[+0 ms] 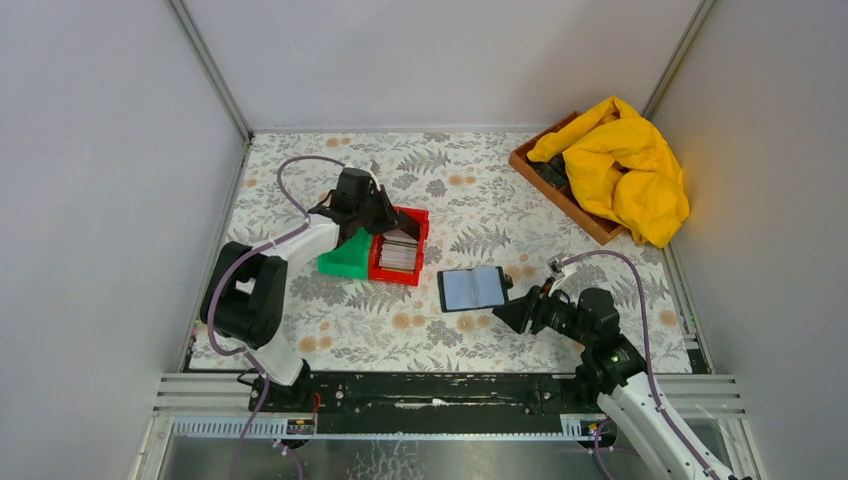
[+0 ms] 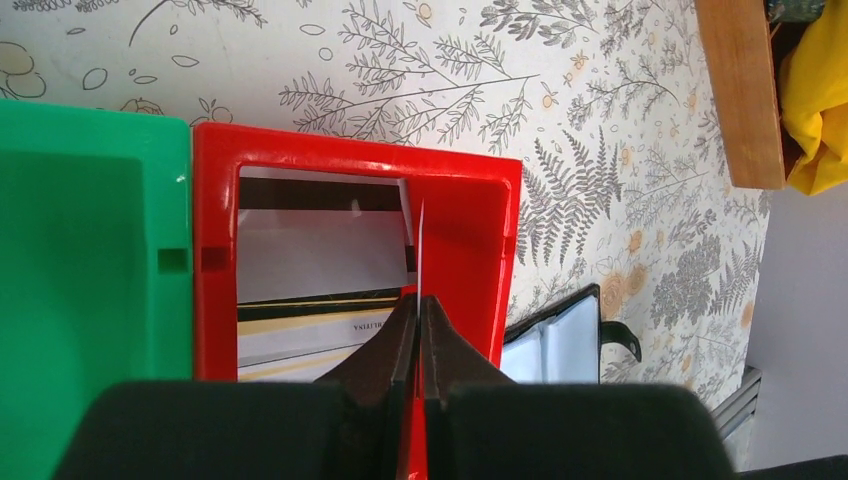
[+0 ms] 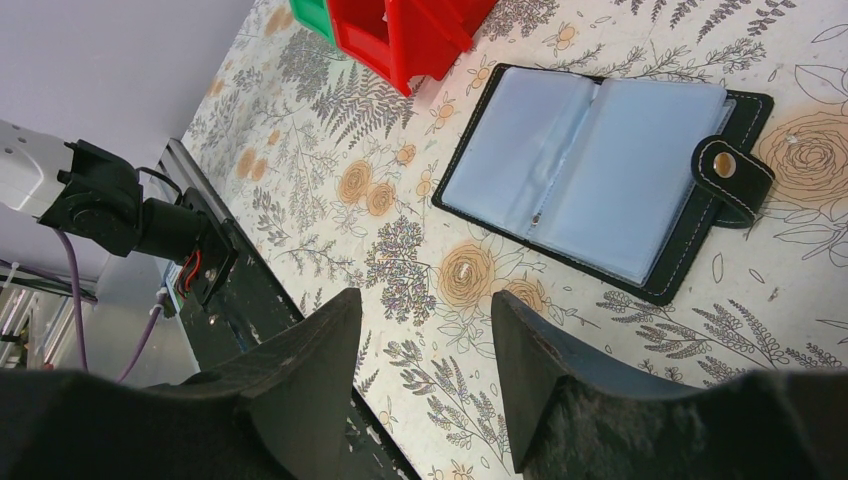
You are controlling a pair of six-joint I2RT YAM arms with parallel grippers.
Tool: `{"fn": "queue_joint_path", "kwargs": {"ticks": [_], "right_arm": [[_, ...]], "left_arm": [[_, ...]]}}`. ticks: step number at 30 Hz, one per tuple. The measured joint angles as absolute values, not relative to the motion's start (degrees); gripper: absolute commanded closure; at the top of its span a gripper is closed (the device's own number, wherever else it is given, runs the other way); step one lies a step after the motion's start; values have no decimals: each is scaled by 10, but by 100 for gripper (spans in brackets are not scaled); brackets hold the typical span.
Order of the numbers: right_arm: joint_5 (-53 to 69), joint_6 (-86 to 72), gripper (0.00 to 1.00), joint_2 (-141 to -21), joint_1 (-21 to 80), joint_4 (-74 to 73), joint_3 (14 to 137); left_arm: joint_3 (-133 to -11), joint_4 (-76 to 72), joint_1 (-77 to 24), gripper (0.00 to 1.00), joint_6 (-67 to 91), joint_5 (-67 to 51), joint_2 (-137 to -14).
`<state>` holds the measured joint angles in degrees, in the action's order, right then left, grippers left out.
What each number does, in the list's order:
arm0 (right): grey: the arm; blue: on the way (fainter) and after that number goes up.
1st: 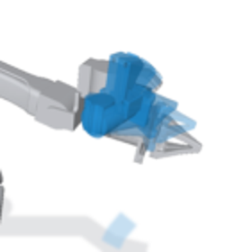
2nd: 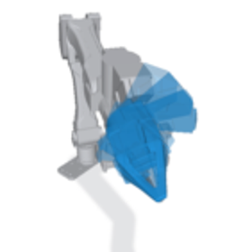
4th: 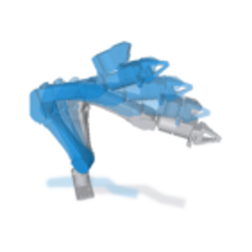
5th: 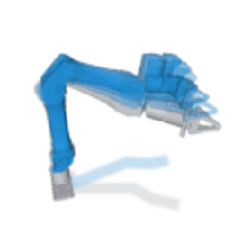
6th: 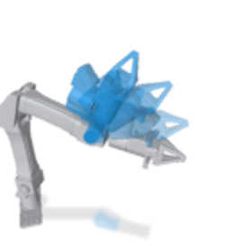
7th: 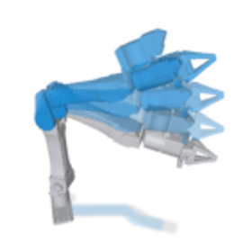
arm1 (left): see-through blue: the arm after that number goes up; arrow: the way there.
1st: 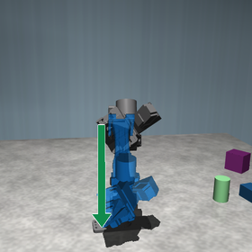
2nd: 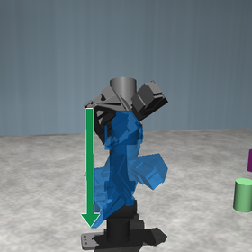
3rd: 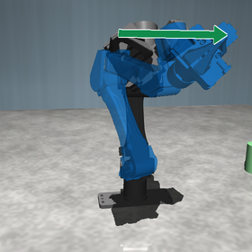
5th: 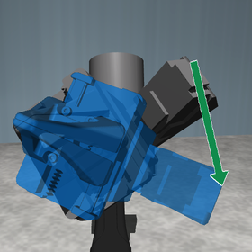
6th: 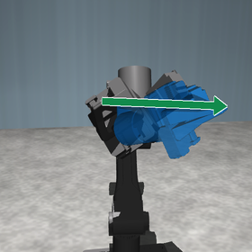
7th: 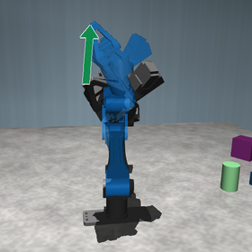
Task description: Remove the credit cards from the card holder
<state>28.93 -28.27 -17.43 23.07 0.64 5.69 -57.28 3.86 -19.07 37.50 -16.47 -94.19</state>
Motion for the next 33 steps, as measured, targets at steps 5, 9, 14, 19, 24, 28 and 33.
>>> {"fn": "queue_joint_path", "kwargs": {"ticks": [5,9,14,19,24,28,33], "right_arm": [[289,-283,43,-178,231,7,57],[289,-283,43,-178,231,7,56],[289,-283,43,-185,231,7,55],[289,-283,43,-187,231,7,55],[289,-283,43,-198,231,10,53],[281,-283,41,-215,231,21,49],[191,-283,10,-232,231,22,49]], "left_arm": [[-582,40,-191,77,379,-158,-963],[-582,40,-191,60,378,-147,-962],[-574,40,-191,46,377,-115,-941],[-549,41,-191,40,378,-55,-868],[-519,37,-191,39,378,4,-770],[-480,19,-204,26,377,24,-698],[-332,-26,-317,12,362,84,-587]]}}
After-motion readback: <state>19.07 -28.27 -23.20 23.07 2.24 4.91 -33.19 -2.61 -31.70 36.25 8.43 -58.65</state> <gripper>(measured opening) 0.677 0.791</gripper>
